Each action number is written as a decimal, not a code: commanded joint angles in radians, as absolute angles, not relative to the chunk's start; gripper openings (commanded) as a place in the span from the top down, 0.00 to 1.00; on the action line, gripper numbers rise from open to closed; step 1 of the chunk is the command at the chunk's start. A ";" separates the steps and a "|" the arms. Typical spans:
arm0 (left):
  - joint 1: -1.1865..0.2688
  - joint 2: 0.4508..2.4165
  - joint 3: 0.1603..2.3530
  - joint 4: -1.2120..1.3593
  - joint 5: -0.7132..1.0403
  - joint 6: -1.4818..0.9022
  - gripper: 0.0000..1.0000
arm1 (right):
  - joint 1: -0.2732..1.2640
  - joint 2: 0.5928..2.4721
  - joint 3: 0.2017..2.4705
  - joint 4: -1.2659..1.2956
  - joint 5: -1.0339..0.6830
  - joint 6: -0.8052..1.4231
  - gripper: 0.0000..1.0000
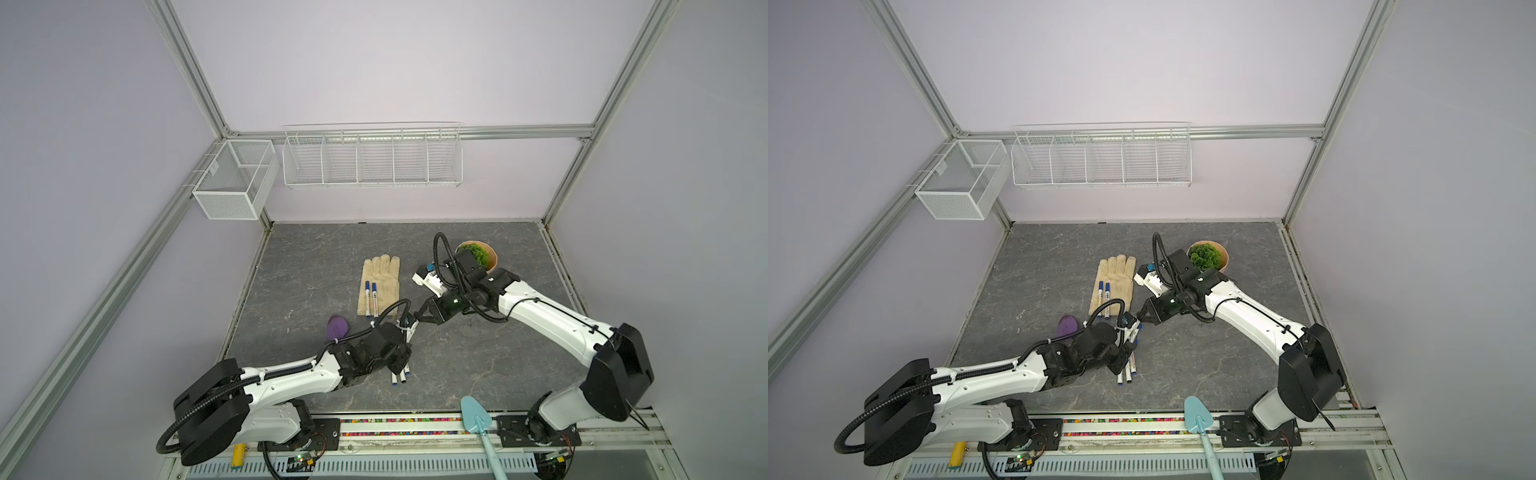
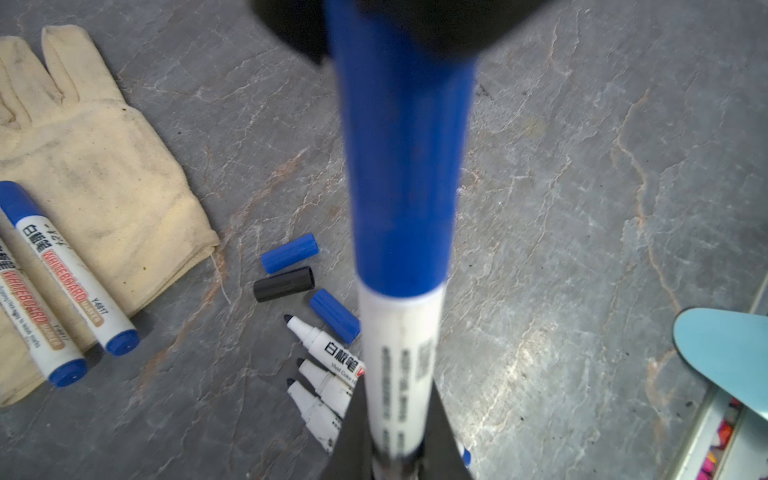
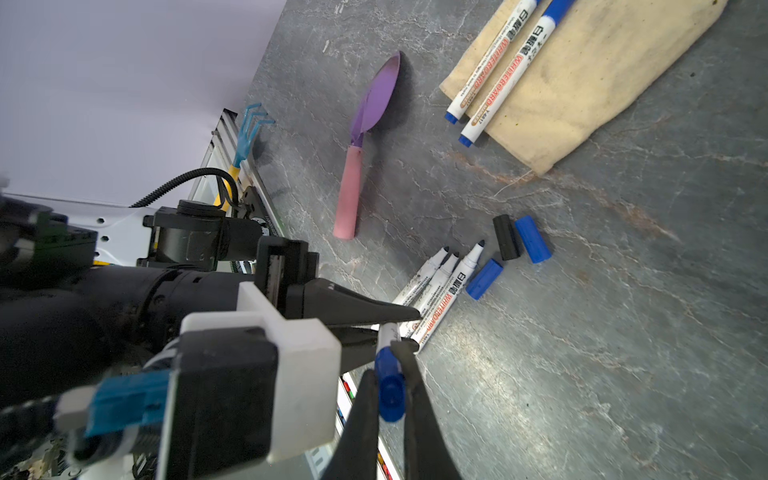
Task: Insert the pens into the pen caps
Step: 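Press the blue cap down onto the marker held by the left gripper, then open the right gripper and draw it back from the capped marker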
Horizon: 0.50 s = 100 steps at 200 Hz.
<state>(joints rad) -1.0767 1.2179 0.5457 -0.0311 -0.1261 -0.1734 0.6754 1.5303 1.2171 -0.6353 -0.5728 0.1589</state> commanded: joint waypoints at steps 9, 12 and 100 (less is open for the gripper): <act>-1.083 1.116 0.579 0.352 -0.148 -0.233 1.00 | 0.721 1.584 1.153 -0.682 -0.635 0.186 0.92; -1.083 1.111 0.577 0.363 -0.149 -0.236 1.00 | 0.723 1.586 1.149 -0.678 -0.636 0.190 0.92; -0.976 0.982 0.519 0.461 -0.076 -0.349 1.00 | 0.702 1.614 1.091 -0.647 -0.572 0.213 0.93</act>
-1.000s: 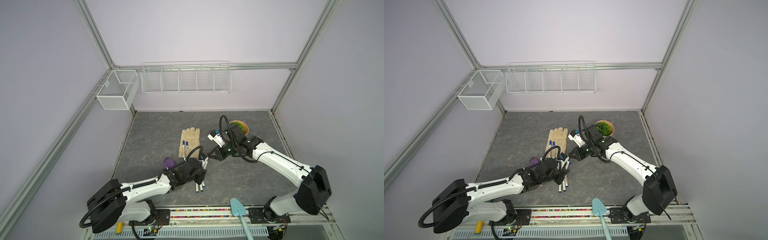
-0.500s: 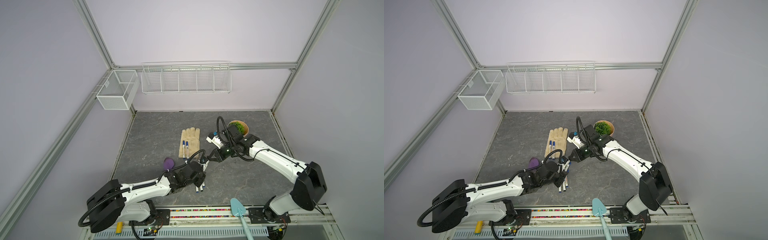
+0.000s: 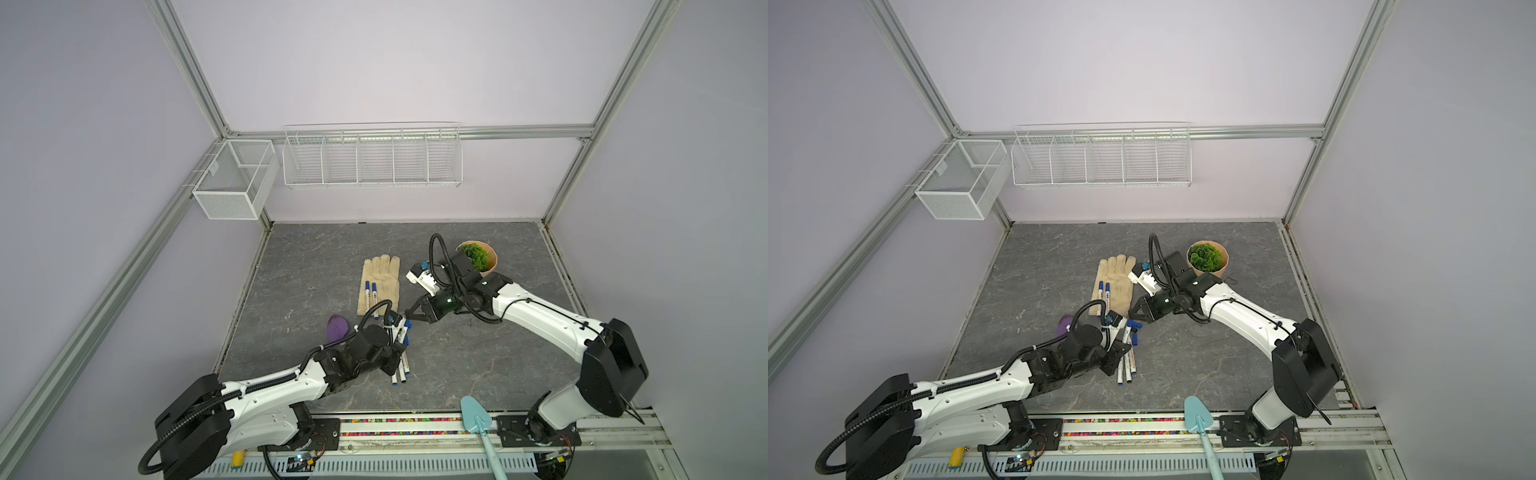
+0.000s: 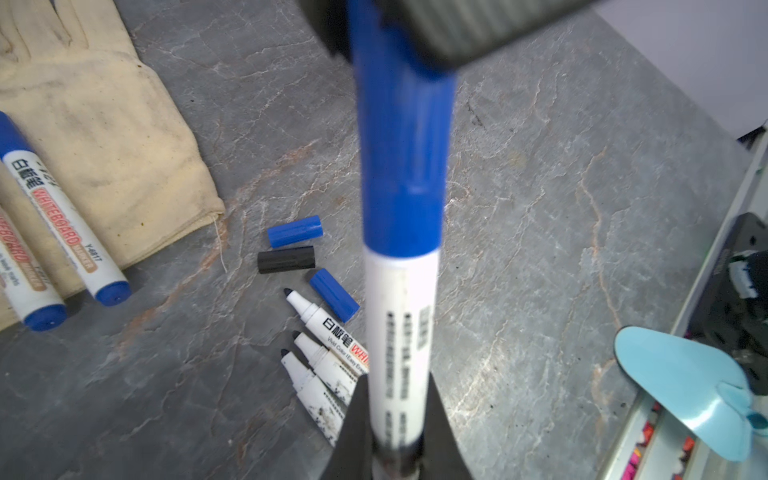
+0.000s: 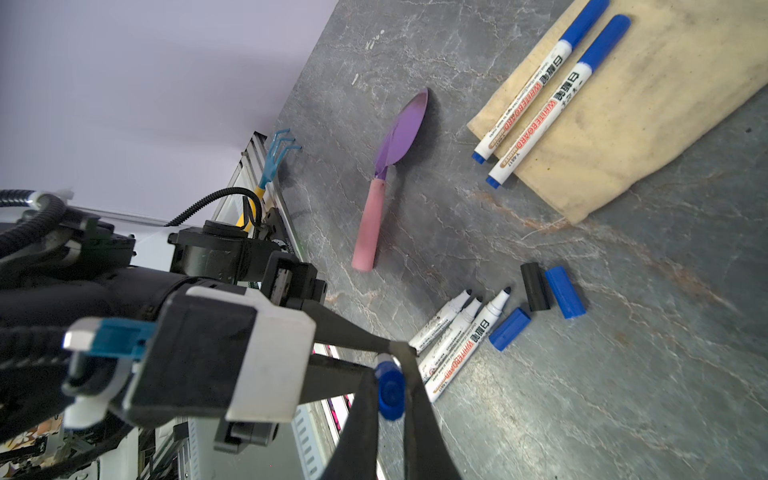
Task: Insert the pens into the pen caps
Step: 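Open the right gripper and draw it back from the capped marker, then carry the capped marker with the left gripper onto the glove and release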
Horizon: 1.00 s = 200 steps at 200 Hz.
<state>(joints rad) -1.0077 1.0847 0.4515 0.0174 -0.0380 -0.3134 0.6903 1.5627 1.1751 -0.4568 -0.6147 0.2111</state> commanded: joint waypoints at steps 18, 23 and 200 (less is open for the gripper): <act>-0.975 0.965 0.506 0.425 -0.083 -0.355 1.00 | 0.645 1.596 1.083 -0.627 -0.562 0.242 0.93; -0.975 0.961 0.500 0.423 -0.083 -0.362 1.00 | 0.630 1.591 1.083 -0.625 -0.559 0.248 0.93; -0.638 1.427 0.728 0.065 -0.030 -0.651 0.98 | 0.526 1.493 1.066 -0.544 -0.480 0.344 0.83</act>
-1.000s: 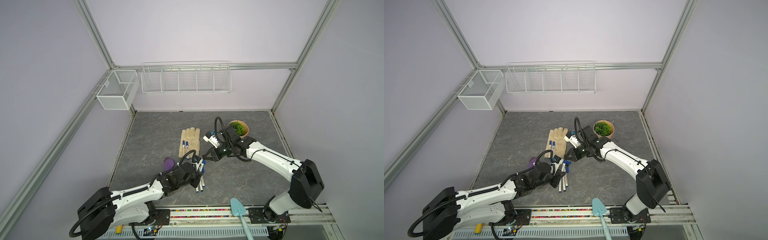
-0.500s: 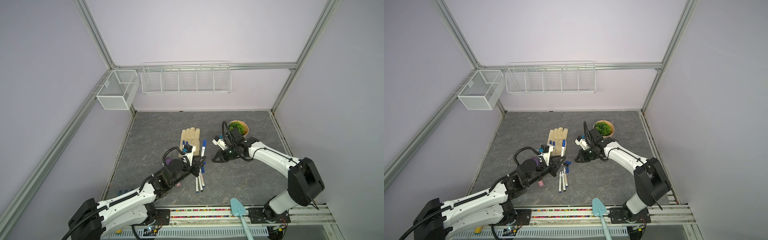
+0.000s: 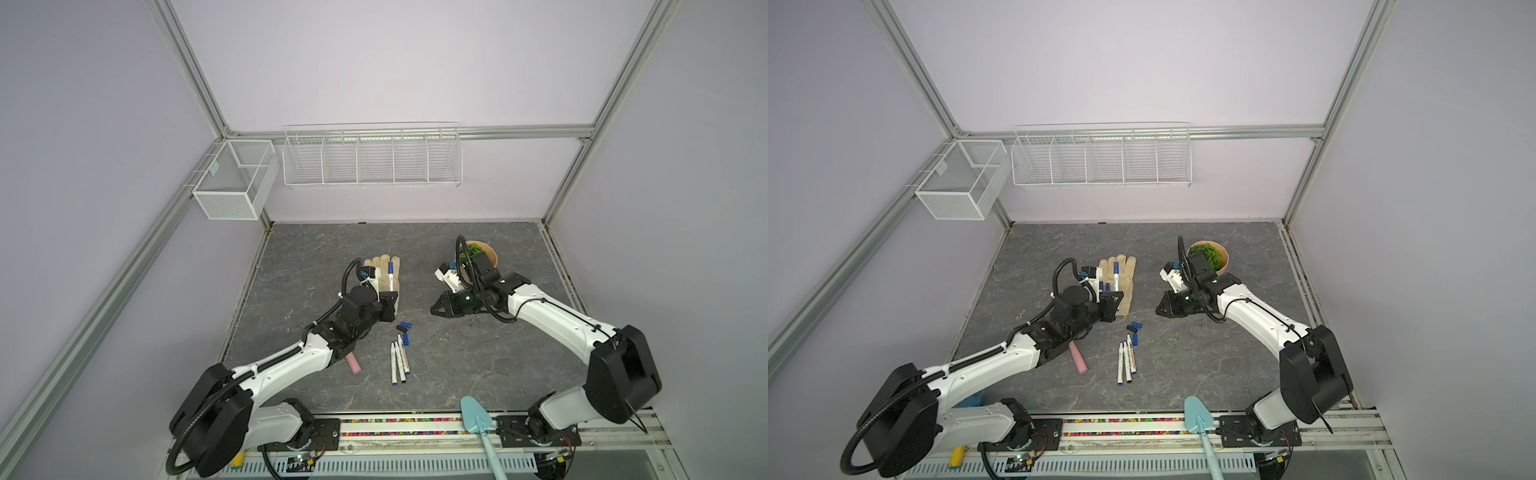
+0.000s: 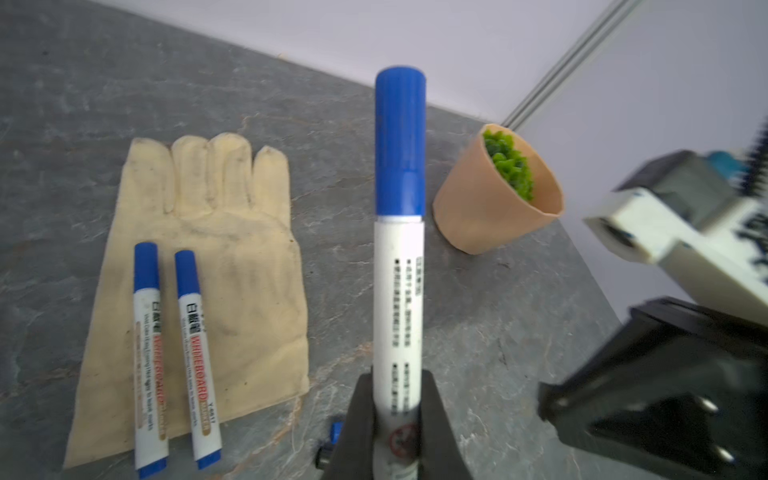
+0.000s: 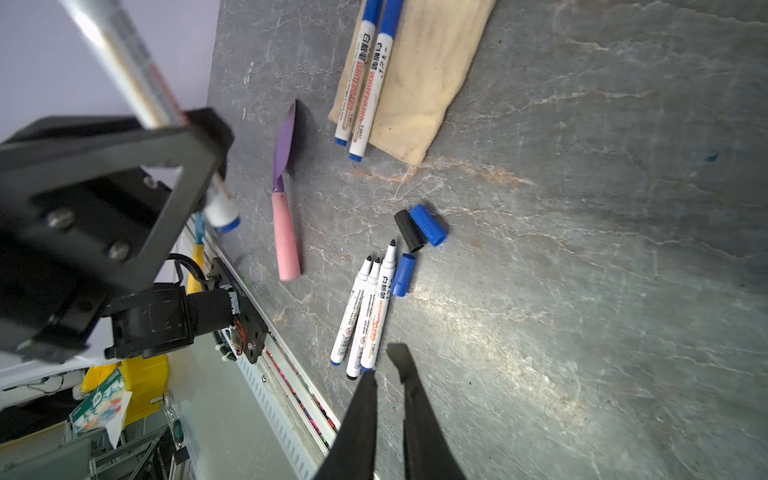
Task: Insert the pens into the pen caps
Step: 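Carry the capped marker with the left gripper onto the glove and release, then raise the open left gripper away from the glove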
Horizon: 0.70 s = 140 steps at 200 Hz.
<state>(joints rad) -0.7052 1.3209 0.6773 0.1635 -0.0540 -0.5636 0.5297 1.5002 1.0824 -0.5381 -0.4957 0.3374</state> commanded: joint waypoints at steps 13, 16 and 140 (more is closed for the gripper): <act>-0.605 1.501 0.757 0.066 -0.022 -0.673 0.92 | 0.526 1.489 1.065 -0.545 -0.480 0.340 0.83; -0.600 1.516 0.766 0.064 -0.020 -0.673 0.91 | 0.525 1.488 1.064 -0.544 -0.480 0.340 0.83; -0.583 1.703 0.988 -0.140 0.001 -0.640 0.58 | 0.516 1.476 1.033 -0.535 -0.481 0.329 0.83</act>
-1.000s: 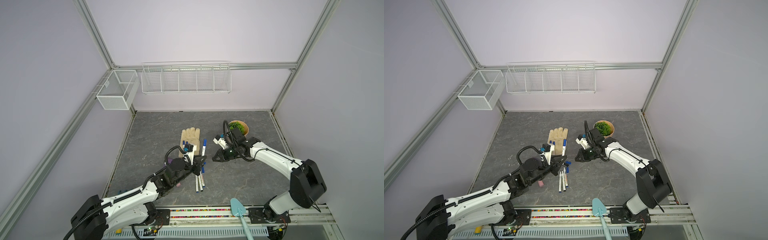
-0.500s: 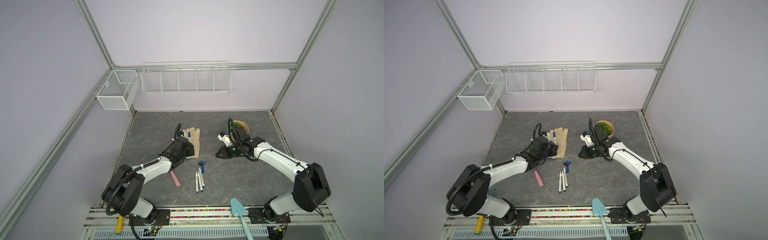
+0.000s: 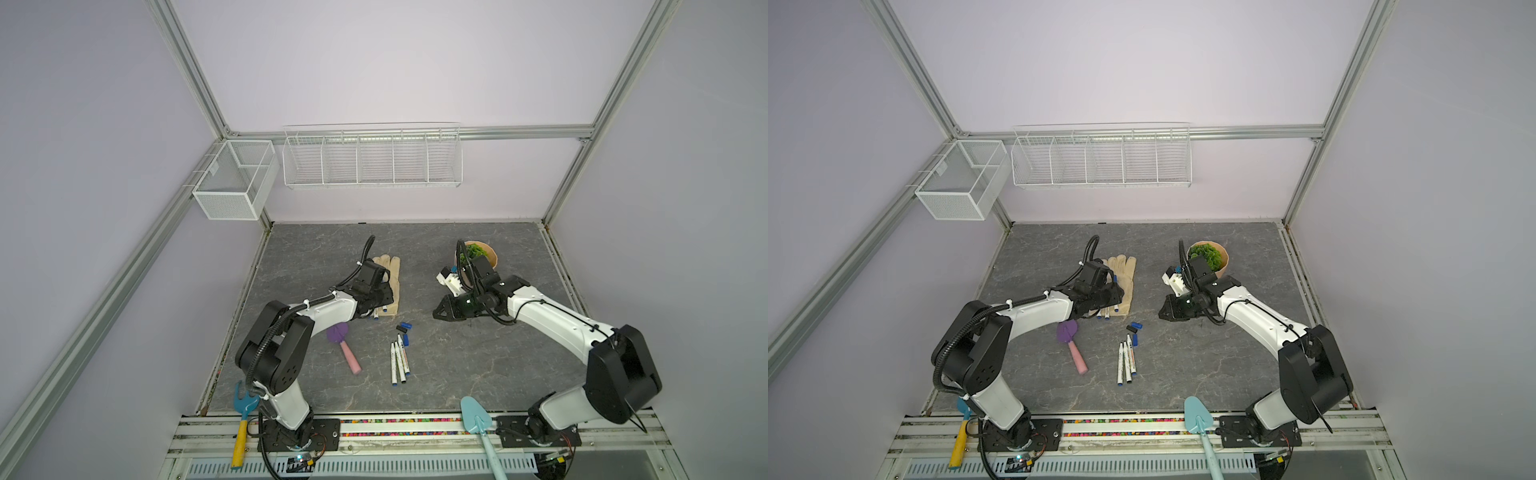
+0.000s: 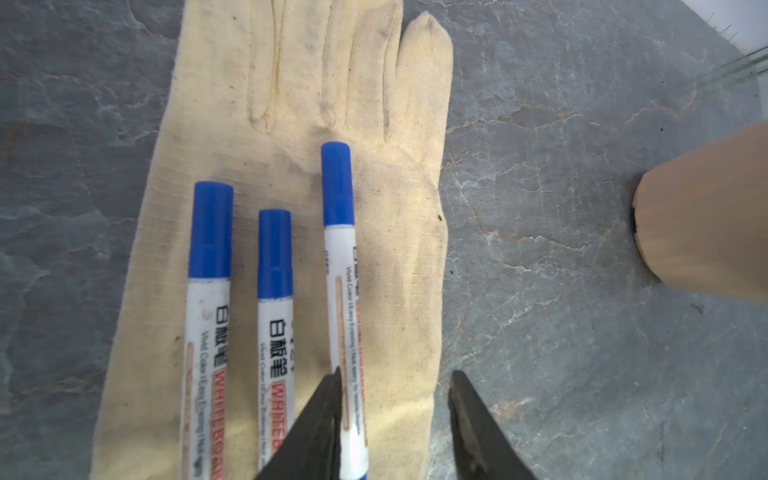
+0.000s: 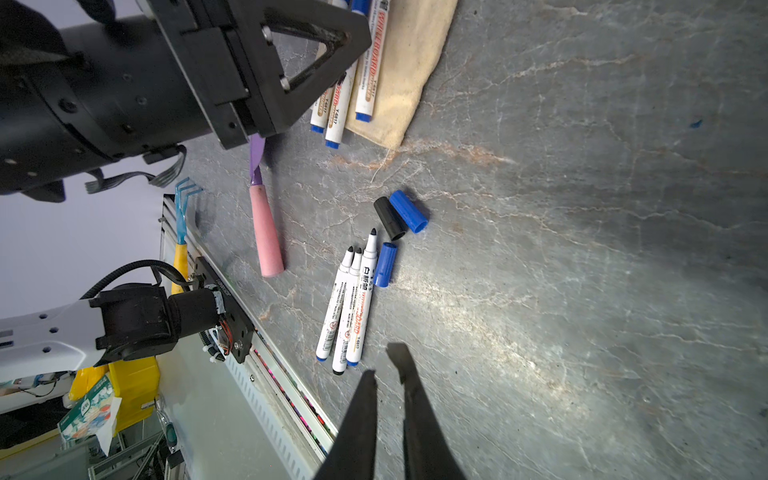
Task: Insert the pens into the pen caps
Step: 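Raise the open left gripper away from the glove, then move the left gripper to the loose white markers and grasp one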
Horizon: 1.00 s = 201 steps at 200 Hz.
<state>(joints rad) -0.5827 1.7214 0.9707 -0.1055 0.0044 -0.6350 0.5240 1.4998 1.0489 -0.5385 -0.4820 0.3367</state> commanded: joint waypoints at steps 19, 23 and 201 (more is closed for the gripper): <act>-0.593 1.668 0.973 -0.134 0.002 -0.633 0.58 | 0.516 1.474 1.031 -0.534 -0.479 0.328 0.83; -0.596 1.657 0.968 -0.133 0.000 -0.629 0.58 | 0.516 1.475 1.031 -0.533 -0.476 0.328 0.83; -1.120 1.282 0.566 -0.371 -0.212 -0.585 0.34 | 0.515 1.536 1.026 -0.529 -0.441 0.327 0.83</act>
